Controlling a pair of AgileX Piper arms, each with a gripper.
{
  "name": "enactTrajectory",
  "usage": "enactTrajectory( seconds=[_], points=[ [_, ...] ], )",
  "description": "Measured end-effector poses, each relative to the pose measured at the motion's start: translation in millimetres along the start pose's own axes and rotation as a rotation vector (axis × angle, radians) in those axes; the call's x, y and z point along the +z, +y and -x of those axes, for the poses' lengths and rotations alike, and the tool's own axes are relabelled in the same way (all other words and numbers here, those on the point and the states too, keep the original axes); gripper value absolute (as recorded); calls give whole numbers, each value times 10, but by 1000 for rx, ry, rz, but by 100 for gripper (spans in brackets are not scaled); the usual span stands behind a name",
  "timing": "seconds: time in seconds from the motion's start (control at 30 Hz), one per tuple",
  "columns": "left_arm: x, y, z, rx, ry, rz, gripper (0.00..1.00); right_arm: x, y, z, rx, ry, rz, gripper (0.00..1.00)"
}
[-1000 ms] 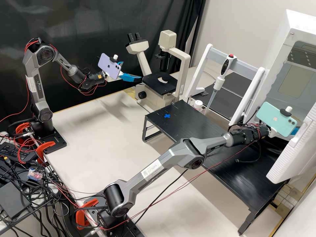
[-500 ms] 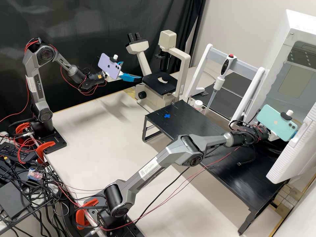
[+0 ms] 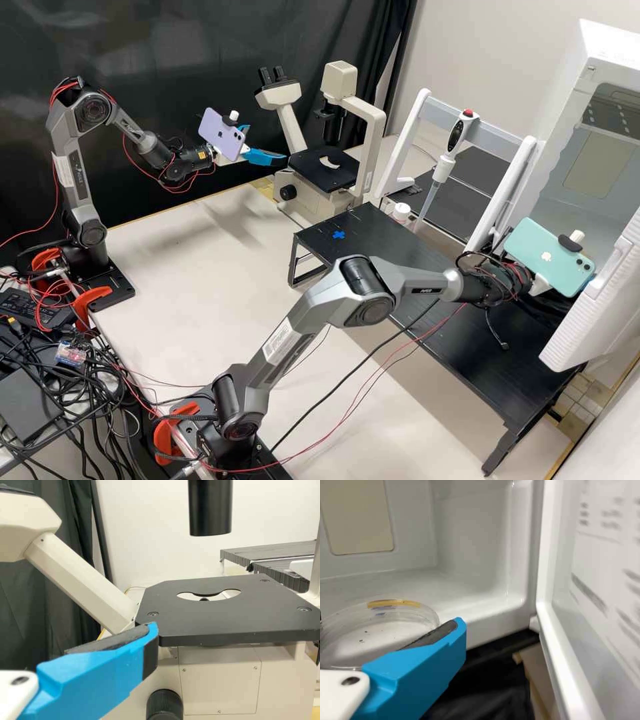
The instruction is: Move the petri dish to the microscope
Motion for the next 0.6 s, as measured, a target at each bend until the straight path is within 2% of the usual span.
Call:
enactTrajectory(
  seconds=[0.1, 0.17, 0.27, 0.33, 0.4, 0.6],
  points=[
    [0, 0, 0, 0, 0, 0, 100, 14, -22, 269, -31, -1, -25, 0],
    [0, 0, 0, 0, 0, 0, 100, 52, -47, 428, -46, -14, -26, 0],
    [0, 0, 0, 0, 0, 0, 100, 106, -172, 729, -90, -40, 3, 0],
    [0, 0, 0, 0, 0, 0, 100, 83, -236, 901, -110, -32, 1, 0],
    [0, 0, 0, 0, 0, 0, 100, 75, -331, 1070, -138, -27, 17, 0],
    [0, 0, 0, 0, 0, 0, 100, -162, -548, 1654, -188, 88, 77, 0]
  ],
)
